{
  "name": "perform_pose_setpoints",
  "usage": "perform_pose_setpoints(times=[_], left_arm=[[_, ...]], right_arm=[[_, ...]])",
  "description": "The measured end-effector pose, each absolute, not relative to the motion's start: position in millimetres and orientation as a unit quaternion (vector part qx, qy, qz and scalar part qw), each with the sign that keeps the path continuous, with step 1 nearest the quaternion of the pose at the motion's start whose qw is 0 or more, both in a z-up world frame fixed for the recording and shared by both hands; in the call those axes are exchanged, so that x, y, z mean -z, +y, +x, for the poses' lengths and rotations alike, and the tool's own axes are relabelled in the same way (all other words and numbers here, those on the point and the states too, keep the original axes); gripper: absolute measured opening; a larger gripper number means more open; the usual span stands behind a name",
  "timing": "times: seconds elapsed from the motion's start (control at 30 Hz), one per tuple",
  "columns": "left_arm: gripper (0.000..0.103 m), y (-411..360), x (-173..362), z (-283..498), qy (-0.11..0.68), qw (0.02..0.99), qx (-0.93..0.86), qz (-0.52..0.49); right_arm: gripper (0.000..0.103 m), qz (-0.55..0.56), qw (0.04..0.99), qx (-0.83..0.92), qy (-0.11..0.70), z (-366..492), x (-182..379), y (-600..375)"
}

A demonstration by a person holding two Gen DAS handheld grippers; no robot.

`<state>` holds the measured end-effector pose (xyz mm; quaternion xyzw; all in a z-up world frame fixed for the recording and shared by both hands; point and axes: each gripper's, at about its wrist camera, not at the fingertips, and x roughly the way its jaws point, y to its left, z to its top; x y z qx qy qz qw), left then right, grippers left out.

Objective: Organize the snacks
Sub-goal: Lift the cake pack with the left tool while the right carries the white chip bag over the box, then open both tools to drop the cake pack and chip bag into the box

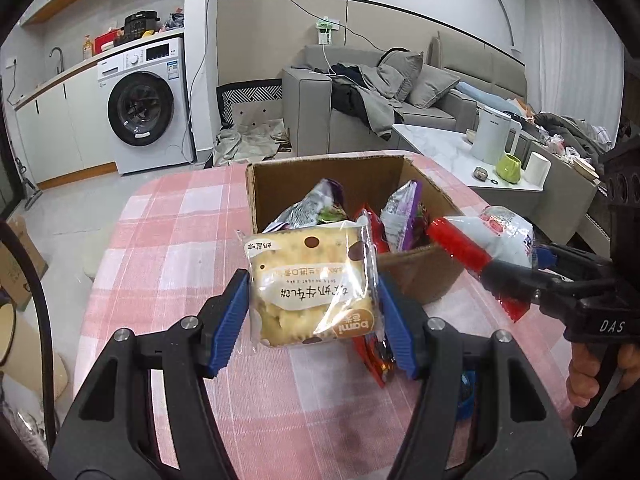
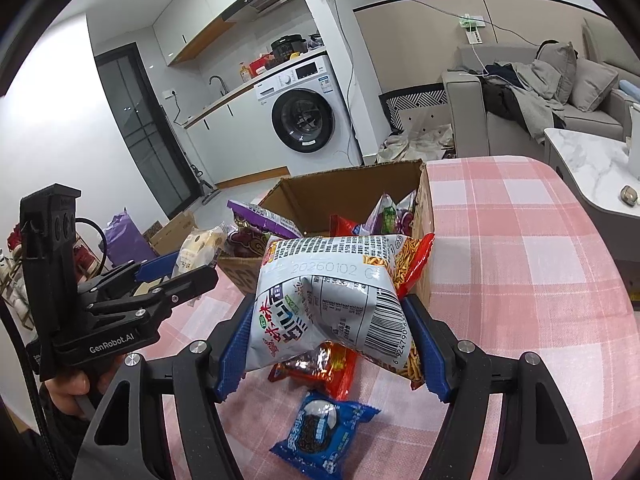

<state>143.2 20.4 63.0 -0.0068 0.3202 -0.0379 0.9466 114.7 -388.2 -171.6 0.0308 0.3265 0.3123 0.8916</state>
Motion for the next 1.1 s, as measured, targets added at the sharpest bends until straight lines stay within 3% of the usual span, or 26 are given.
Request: perform_pose_setpoints(times=[1.1], left_arm=[[0.061, 21, -53, 249, 0.33, 0.943, 0.025, -0.007]], right_arm=[[0.073, -0.001, 0.904, -0.291, 0.312, 182, 150, -348]])
